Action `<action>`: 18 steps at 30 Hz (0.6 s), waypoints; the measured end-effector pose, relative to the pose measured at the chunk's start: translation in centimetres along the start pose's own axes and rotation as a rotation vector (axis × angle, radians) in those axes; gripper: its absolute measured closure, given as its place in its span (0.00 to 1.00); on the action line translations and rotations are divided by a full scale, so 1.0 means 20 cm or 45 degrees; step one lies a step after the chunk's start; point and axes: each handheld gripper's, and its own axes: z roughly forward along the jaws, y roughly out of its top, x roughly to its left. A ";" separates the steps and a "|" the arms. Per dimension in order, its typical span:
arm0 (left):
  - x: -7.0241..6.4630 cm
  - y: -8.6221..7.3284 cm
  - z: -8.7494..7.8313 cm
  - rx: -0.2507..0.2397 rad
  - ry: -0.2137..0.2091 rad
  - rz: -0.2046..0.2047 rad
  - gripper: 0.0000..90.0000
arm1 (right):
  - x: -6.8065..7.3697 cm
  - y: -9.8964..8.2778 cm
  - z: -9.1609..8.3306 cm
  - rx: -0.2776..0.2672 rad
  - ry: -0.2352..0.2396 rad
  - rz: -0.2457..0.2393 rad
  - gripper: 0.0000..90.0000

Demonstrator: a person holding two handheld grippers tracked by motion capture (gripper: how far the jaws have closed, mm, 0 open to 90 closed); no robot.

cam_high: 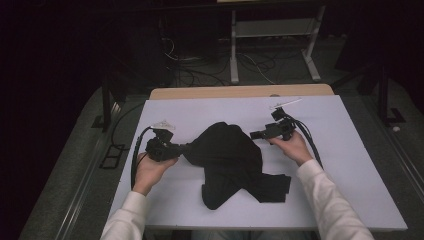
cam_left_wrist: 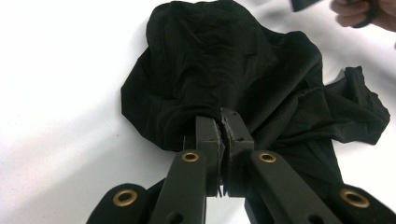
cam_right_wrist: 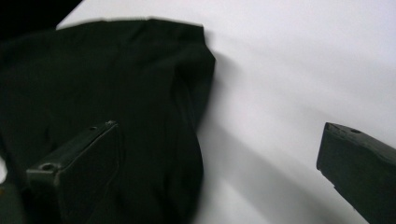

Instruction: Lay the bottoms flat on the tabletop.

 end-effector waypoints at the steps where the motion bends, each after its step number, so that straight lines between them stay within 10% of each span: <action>1: 0.00 0.00 0.00 0.001 0.001 -0.001 0.96 | 0.00 0.02 0.03 0.000 0.013 0.002 0.00; 3: 0.01 0.00 0.00 -0.001 0.003 0.001 0.96 | 0.01 0.05 0.10 0.031 0.029 -0.005 0.04; 8: 0.02 0.02 0.00 -0.005 0.012 0.003 0.96 | 0.05 0.05 0.18 0.128 0.148 -0.006 0.50; 9: 0.03 0.04 0.00 -0.008 0.016 0.000 0.96 | 0.05 0.03 0.21 0.195 0.188 0.024 0.76; 10: 0.03 0.04 0.00 -0.008 0.016 0.000 0.96 | 0.05 0.03 0.21 0.195 0.188 0.024 0.76; 11: 0.03 0.07 0.02 -0.011 0.021 0.001 0.96 | 0.04 0.03 0.19 0.210 0.195 0.041 0.97; 18: 0.00 0.19 0.05 -0.038 0.021 0.028 0.96 | -0.04 0.08 -0.08 0.049 0.172 0.092 0.98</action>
